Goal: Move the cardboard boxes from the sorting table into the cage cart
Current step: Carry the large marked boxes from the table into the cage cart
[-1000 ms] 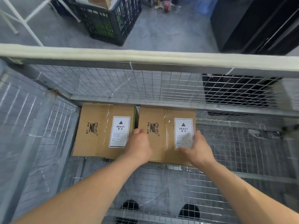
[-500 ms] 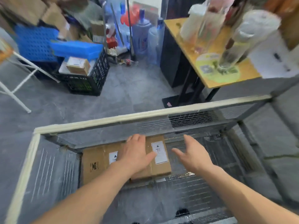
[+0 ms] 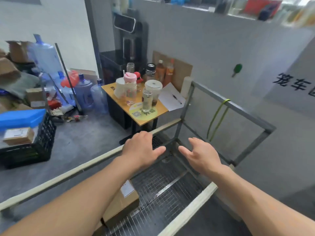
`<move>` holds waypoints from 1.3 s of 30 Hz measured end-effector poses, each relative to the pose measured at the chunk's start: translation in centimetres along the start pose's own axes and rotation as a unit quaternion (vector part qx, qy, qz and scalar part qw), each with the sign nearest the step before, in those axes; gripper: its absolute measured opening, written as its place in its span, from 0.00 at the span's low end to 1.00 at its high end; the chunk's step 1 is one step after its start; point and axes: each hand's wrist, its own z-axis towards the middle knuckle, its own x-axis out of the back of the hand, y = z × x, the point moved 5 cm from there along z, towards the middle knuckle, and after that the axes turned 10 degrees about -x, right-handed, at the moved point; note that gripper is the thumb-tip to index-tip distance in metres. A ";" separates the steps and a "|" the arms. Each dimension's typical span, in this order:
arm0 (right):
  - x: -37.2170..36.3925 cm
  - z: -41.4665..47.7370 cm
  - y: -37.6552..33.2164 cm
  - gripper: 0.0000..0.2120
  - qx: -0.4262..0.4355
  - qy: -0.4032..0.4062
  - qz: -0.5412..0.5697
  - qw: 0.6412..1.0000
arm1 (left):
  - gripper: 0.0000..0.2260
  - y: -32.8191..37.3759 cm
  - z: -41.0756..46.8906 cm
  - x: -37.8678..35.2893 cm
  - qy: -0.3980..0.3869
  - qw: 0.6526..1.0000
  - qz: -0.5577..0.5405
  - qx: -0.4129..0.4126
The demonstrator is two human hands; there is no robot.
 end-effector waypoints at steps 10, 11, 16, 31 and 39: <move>9.8 -13.5 13.1 0.31 -0.094 0.084 0.038 0.991 | 0.35 17.9 -6.9 2.0 0.006 0.989 0.035 -0.145; 10.6 -14.9 14.0 0.31 -0.102 0.090 0.042 0.990 | 0.35 19.3 -7.8 2.2 0.008 0.987 0.036 -0.155; 14.1 -21.9 18.2 0.33 -0.145 0.124 0.060 0.980 | 0.36 25.8 -11.6 2.9 0.015 0.975 0.048 -0.214; 17.2 -40.7 23.6 0.34 -0.308 0.200 0.050 0.929 | 0.35 35.3 -22.4 3.4 -0.020 0.928 0.015 -0.372; 14.8 -51.6 24.9 0.30 -0.389 0.224 0.048 0.892 | 0.35 38.7 -29.8 1.4 -0.061 0.887 0.008 -0.458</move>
